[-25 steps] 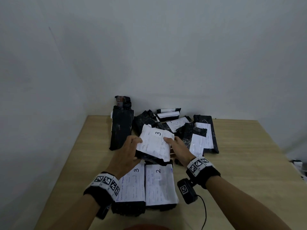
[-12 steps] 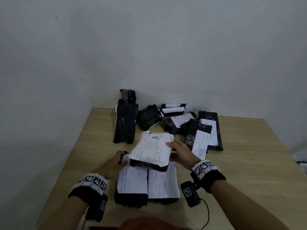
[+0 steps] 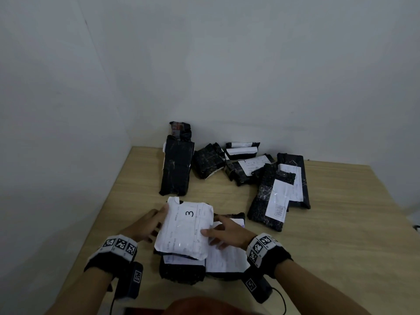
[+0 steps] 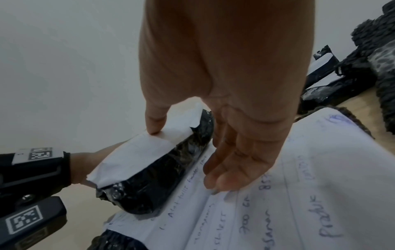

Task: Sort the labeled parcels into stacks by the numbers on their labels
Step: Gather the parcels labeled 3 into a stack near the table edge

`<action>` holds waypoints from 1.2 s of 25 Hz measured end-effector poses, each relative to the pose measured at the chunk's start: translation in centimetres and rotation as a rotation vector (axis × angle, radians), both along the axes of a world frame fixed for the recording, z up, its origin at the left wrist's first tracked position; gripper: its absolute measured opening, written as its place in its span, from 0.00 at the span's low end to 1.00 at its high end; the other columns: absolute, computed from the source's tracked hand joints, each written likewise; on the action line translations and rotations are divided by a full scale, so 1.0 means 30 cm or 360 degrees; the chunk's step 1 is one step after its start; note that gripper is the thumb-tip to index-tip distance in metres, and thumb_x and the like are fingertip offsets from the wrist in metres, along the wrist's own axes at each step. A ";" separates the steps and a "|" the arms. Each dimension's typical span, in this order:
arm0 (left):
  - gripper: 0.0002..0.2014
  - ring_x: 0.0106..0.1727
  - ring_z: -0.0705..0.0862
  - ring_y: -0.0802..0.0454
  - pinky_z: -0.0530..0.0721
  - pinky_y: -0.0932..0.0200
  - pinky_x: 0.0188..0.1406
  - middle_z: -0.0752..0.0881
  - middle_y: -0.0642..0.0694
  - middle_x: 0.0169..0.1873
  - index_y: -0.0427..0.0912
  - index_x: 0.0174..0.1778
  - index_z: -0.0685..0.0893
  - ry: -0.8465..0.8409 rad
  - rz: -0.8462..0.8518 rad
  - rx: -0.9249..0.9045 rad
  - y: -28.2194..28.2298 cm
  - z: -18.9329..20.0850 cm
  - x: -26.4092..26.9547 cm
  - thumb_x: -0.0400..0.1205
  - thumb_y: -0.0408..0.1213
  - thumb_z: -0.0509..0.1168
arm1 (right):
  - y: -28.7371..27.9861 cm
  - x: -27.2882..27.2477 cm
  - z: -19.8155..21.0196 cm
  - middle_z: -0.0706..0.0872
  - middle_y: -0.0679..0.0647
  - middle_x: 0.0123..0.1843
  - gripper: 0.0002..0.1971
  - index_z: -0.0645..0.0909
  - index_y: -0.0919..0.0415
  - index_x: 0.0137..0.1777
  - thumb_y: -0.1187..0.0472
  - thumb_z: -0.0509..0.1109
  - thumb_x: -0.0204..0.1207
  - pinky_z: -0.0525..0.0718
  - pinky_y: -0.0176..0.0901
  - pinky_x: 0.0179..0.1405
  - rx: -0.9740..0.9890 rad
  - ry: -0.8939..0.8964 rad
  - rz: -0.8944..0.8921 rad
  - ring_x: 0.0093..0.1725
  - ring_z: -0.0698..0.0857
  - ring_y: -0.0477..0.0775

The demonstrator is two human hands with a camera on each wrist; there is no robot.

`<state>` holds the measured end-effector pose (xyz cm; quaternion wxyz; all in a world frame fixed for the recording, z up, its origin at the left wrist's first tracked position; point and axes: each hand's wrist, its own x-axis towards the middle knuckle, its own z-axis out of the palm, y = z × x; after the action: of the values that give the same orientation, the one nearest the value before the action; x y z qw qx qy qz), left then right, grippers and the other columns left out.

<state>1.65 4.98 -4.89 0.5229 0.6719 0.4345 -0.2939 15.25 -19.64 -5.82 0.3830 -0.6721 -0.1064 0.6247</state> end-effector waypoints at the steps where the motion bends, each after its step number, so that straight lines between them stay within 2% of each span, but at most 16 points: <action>1: 0.38 0.53 0.87 0.48 0.85 0.50 0.43 0.87 0.47 0.54 0.49 0.63 0.77 0.0023 0.0018 -0.0014 -0.010 -0.009 -0.014 0.73 0.77 0.48 | 0.010 -0.008 -0.011 0.90 0.56 0.57 0.38 0.70 0.54 0.75 0.41 0.78 0.70 0.89 0.45 0.47 -0.0018 0.0026 0.0037 0.48 0.90 0.49; 3: 0.32 0.54 0.85 0.50 0.84 0.52 0.42 0.86 0.48 0.55 0.47 0.61 0.77 0.0065 0.0083 -0.0041 -0.024 -0.027 -0.038 0.77 0.71 0.52 | 0.032 -0.018 -0.035 0.90 0.55 0.55 0.33 0.73 0.52 0.72 0.41 0.77 0.71 0.89 0.46 0.48 -0.0041 0.0079 0.0110 0.47 0.90 0.49; 6: 0.27 0.53 0.85 0.51 0.83 0.53 0.42 0.85 0.47 0.56 0.47 0.59 0.77 0.0149 0.0129 -0.0030 -0.020 -0.043 -0.083 0.79 0.67 0.55 | 0.060 -0.036 -0.057 0.89 0.54 0.53 0.15 0.78 0.43 0.57 0.40 0.73 0.75 0.88 0.46 0.48 -0.0035 0.0132 0.0281 0.47 0.88 0.50; 7: 0.26 0.52 0.85 0.51 0.84 0.53 0.43 0.85 0.47 0.56 0.47 0.59 0.77 0.0186 0.0137 -0.0018 -0.011 -0.049 -0.102 0.79 0.66 0.56 | 0.068 -0.043 -0.068 0.89 0.55 0.53 0.14 0.78 0.43 0.55 0.39 0.71 0.76 0.87 0.44 0.46 -0.0041 0.0137 0.0338 0.47 0.88 0.50; 9: 0.26 0.53 0.84 0.50 0.85 0.48 0.49 0.84 0.46 0.56 0.47 0.62 0.75 0.0270 0.0151 -0.0007 0.004 -0.060 -0.135 0.80 0.64 0.57 | 0.078 -0.065 -0.110 0.89 0.56 0.54 0.21 0.79 0.53 0.58 0.36 0.64 0.79 0.86 0.41 0.41 -0.0108 0.0101 0.0410 0.45 0.88 0.51; 10: 0.26 0.54 0.84 0.48 0.85 0.45 0.52 0.83 0.46 0.58 0.47 0.64 0.73 0.0285 0.0159 -0.0003 0.010 -0.058 -0.143 0.79 0.63 0.59 | 0.080 -0.070 -0.132 0.89 0.56 0.52 0.23 0.78 0.57 0.61 0.37 0.60 0.82 0.85 0.41 0.39 -0.0149 0.0066 0.0419 0.44 0.88 0.52; 12: 0.29 0.58 0.83 0.46 0.84 0.46 0.54 0.81 0.44 0.62 0.45 0.71 0.67 0.0260 0.0171 0.0024 0.034 -0.050 -0.137 0.80 0.58 0.64 | 0.084 -0.068 -0.173 0.89 0.55 0.47 0.20 0.78 0.60 0.63 0.44 0.58 0.86 0.83 0.40 0.35 -0.0205 0.0012 0.0393 0.39 0.87 0.52; 14: 0.35 0.64 0.79 0.44 0.80 0.49 0.59 0.77 0.41 0.67 0.44 0.76 0.60 0.0159 0.0026 0.0218 0.071 -0.039 -0.110 0.79 0.52 0.69 | 0.081 -0.049 -0.199 0.88 0.54 0.43 0.13 0.78 0.60 0.60 0.51 0.60 0.86 0.82 0.39 0.32 -0.0214 -0.0038 0.0381 0.35 0.86 0.50; 16: 0.39 0.70 0.74 0.44 0.77 0.46 0.68 0.73 0.41 0.71 0.46 0.77 0.59 -0.0035 -0.0238 0.0561 0.088 -0.014 -0.061 0.75 0.54 0.70 | 0.069 -0.030 -0.207 0.88 0.54 0.41 0.09 0.78 0.59 0.58 0.55 0.63 0.85 0.82 0.38 0.30 -0.0200 -0.0093 0.0391 0.32 0.85 0.48; 17: 0.39 0.70 0.73 0.44 0.76 0.44 0.69 0.73 0.42 0.72 0.47 0.77 0.60 -0.0167 -0.0344 0.0708 0.075 0.005 -0.032 0.74 0.54 0.69 | 0.063 -0.023 -0.203 0.88 0.54 0.40 0.08 0.78 0.59 0.58 0.57 0.63 0.85 0.82 0.37 0.29 -0.0192 -0.0114 0.0390 0.32 0.85 0.47; 20: 0.32 0.76 0.67 0.47 0.69 0.48 0.74 0.69 0.46 0.74 0.46 0.77 0.65 -0.0472 -0.0614 0.1009 -0.038 0.050 0.048 0.80 0.54 0.65 | 0.051 -0.002 -0.176 0.88 0.53 0.40 0.07 0.77 0.60 0.59 0.60 0.64 0.84 0.82 0.34 0.29 -0.0182 -0.0163 0.0383 0.32 0.85 0.46; 23: 0.32 0.84 0.55 0.51 0.56 0.48 0.82 0.62 0.50 0.81 0.50 0.79 0.64 -0.0550 -0.0909 0.1085 -0.139 0.036 0.042 0.81 0.61 0.55 | 0.074 0.021 -0.144 0.88 0.53 0.39 0.07 0.78 0.59 0.58 0.59 0.64 0.84 0.83 0.35 0.30 -0.0179 -0.0236 0.0433 0.32 0.85 0.46; 25: 0.33 0.81 0.63 0.53 0.56 0.51 0.82 0.68 0.53 0.78 0.51 0.78 0.67 -0.0512 -0.0943 0.1105 -0.167 0.021 0.008 0.79 0.63 0.51 | 0.101 0.044 -0.121 0.88 0.53 0.41 0.06 0.78 0.57 0.57 0.58 0.64 0.84 0.83 0.37 0.30 -0.0175 -0.0278 0.0511 0.33 0.86 0.48; 27: 0.31 0.71 0.74 0.54 0.63 0.53 0.77 0.77 0.56 0.68 0.52 0.73 0.72 -0.0586 -0.0838 0.1214 -0.182 0.029 -0.005 0.77 0.63 0.50 | 0.125 0.084 -0.101 0.88 0.53 0.41 0.07 0.79 0.57 0.57 0.58 0.64 0.83 0.83 0.38 0.30 -0.0173 -0.0358 0.0618 0.34 0.86 0.50; 30: 0.28 0.63 0.78 0.54 0.68 0.53 0.71 0.81 0.57 0.60 0.53 0.68 0.76 -0.0682 -0.0748 0.1354 -0.196 0.052 -0.004 0.76 0.62 0.53 | 0.154 0.176 -0.056 0.87 0.54 0.39 0.06 0.79 0.61 0.55 0.60 0.65 0.83 0.85 0.39 0.32 -0.0130 -0.0563 0.0695 0.33 0.84 0.49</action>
<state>1.54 -0.91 -3.33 0.2011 0.9488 0.2365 -0.0572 20.53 -15.03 -7.51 0.1875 -0.7468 -0.2886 0.5691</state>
